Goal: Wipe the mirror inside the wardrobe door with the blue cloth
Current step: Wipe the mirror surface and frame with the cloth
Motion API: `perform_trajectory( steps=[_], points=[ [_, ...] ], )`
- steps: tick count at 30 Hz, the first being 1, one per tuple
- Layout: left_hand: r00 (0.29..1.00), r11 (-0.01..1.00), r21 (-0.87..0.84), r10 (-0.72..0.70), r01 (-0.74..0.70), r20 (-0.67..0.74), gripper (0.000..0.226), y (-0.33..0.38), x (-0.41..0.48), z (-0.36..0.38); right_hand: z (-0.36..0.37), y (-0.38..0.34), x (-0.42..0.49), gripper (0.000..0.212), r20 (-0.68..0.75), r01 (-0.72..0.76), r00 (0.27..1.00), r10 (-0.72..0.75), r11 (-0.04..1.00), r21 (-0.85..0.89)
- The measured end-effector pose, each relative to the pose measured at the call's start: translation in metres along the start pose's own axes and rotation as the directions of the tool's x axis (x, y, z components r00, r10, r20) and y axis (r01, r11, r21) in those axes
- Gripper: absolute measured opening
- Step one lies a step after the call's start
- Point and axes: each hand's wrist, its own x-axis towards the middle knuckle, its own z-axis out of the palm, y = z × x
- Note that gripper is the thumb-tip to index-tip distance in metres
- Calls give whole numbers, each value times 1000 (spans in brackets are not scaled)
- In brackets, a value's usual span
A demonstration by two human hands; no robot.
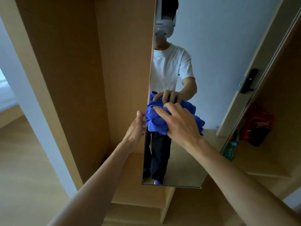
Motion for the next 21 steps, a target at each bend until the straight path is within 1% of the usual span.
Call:
perform_trajectory(
  steps=[2,5,7,10,12,15,18,21],
  points=[
    [1000,1000,2,-3,3,9,51,-5,-2,1,5,-4,-2,52,-1,8,1000,-8,1000,-22],
    [1000,1000,1,22,-22,5,62,-10,0,-2,13,-9,-7,52,-40,8,999,-8,1000,-17],
    [999,999,24,35,-36,16,65,-15,2,-2,22,-12,-12,54,-56,11,998,-12,1000,-16],
    [1000,1000,26,18,-18,-20,50,-23,4,0,42,-20,-24,55,-64,13,998,-15,1000,-24],
    [999,1000,25,18,-16,-50,45,-27,5,1,55,-24,-34,53,-47,19,999,-21,999,-34],
    [996,999,47,31,-27,-86,37,-31,3,3,75,-30,-49,53,17,27,1000,-26,999,-28],
    [995,997,80,19,-11,-95,41,-35,0,5,90,-33,-61,52,102,39,994,-39,999,2],
    [995,997,80,-15,23,-103,34,-41,0,8,102,-38,-76,59,259,62,964,-65,998,17]
  ],
)
